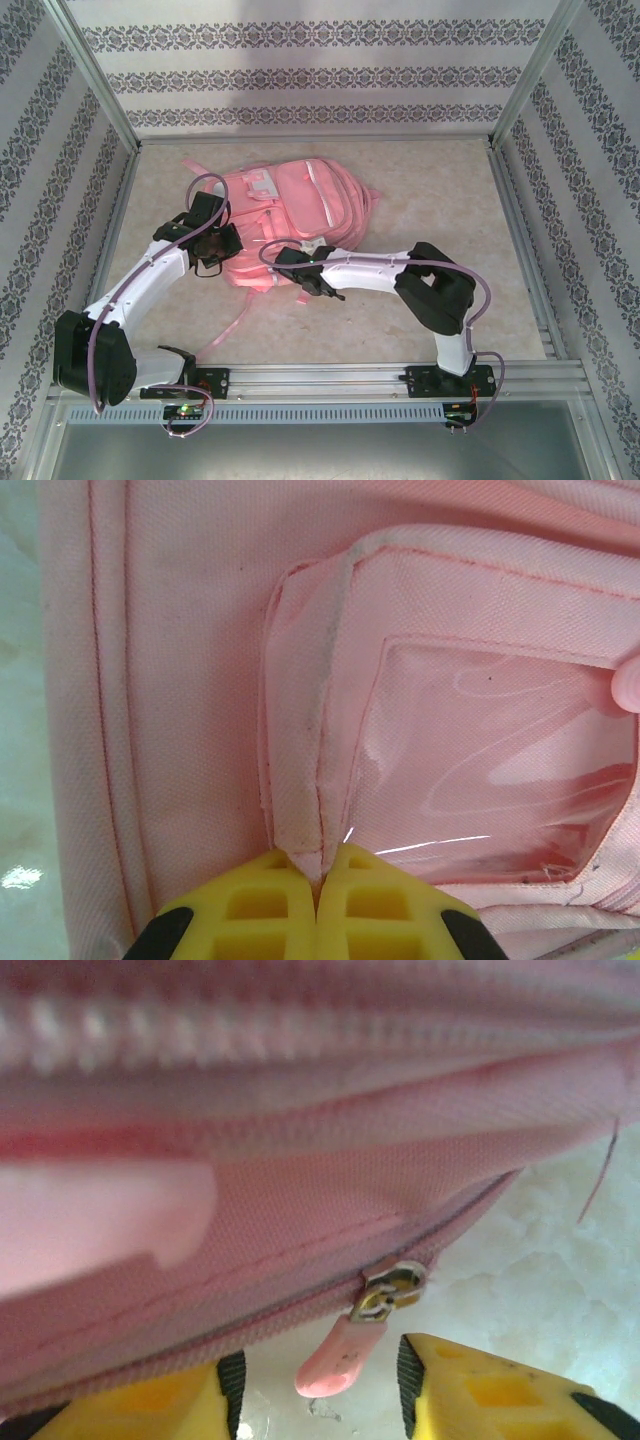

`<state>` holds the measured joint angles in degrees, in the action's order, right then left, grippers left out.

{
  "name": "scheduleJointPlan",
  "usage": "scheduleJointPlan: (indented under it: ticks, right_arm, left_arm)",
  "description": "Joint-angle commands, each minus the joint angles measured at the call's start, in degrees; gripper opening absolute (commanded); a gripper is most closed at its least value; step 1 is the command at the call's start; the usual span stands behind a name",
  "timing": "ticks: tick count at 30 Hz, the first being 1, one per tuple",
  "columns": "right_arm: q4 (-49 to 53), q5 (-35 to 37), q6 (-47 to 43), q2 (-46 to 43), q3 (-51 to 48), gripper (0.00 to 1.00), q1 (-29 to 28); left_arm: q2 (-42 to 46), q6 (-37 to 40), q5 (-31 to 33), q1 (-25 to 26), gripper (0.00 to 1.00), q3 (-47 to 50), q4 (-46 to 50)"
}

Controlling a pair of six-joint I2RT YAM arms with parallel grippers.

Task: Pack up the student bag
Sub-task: Zip the student bag at the center of the table.

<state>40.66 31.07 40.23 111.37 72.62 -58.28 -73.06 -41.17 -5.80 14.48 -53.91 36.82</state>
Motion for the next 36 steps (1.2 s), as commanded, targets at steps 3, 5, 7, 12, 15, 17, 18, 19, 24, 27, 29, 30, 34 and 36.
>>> scheduleJointPlan:
  ticks: [3, 5, 7, 12, 15, 17, 18, 19, 24, 27, 29, 30, 34, 36]
  right_arm:
    - [4.11, 6.69, -0.01, 3.0, 3.73, 0.39, -0.52]
    - [4.07, 7.56, -0.29, 3.43, 3.76, 0.35, -0.43]
    - [3.99, 7.96, -0.28, 3.68, 3.52, 0.31, -0.33]
    - [2.74, 8.31, -0.41, 2.9, 1.72, 0.19, -0.17]
    - [2.02, 8.23, -0.84, 1.72, 0.67, 0.13, -0.16]
    - [1.42, 7.97, -1.39, 0.43, -0.15, 0.08, -0.17]
    - [1.1, 7.7, -1.83, -0.23, -0.52, 0.08, -0.17]
    - [1.0, 7.31, -2.07, -0.64, -0.7, 0.08, -0.08]
    - [-3.32, 2.36, -3.14, -5.54, -4.68, 0.06, 1.16]
    - [-6.75, -2.4, -4.51, -9.27, -8.15, 0.02, 3.28]
    - [-9.71, -6.13, -5.71, -11.52, -10.63, 0.0, 5.21]
    - [-10.81, -7.64, -5.85, -12.66, -11.9, 0.0, 6.38]
    - [-14.89, -13.5, -7.81, -16.1, -15.84, 0.0, 10.53]
    - [-15.4, -14.92, -9.3, -16.68, -16.81, 0.0, 12.05]
  left_arm:
    - [-0.88, -1.17, 1.67, -1.56, 0.0, -0.26, -3.15]
    - [-0.87, -1.22, 1.59, -1.73, 0.0, -0.19, -3.33]
    - [-0.99, -1.29, 1.54, -1.84, 0.0, -0.06, -3.43]
    - [-1.08, -1.28, 1.49, -2.03, 0.0, 0.21, -3.6]
    - [-0.99, -1.28, 1.58, -2.14, 0.0, 0.15, -3.52]
    - [-0.88, -1.2, 1.67, -2.21, 0.0, 0.12, -3.38]
    - [-0.86, -1.11, 1.84, -2.25, 0.0, 0.06, -3.33]
    - [-0.8, -1.11, 1.89, -2.18, 0.0, 0.01, -3.35]
    - [-0.65, -0.69, 2.35, -2.19, 0.0, -0.32, -2.95]
    - [-0.51, -0.4, 2.92, -2.18, 0.0, -0.71, -2.52]
    - [-0.67, -0.15, 3.54, -2.19, 0.0, -0.99, -2.24]
    - [-0.81, 0.03, 3.88, -2.24, 0.0, -1.25, -2.0]
    - [-1.93, 0.63, 4.95, -2.23, 0.0, -2.54, -0.71]
    - [-2.13, 0.78, 5.61, -2.27, 0.0, -2.95, -0.37]
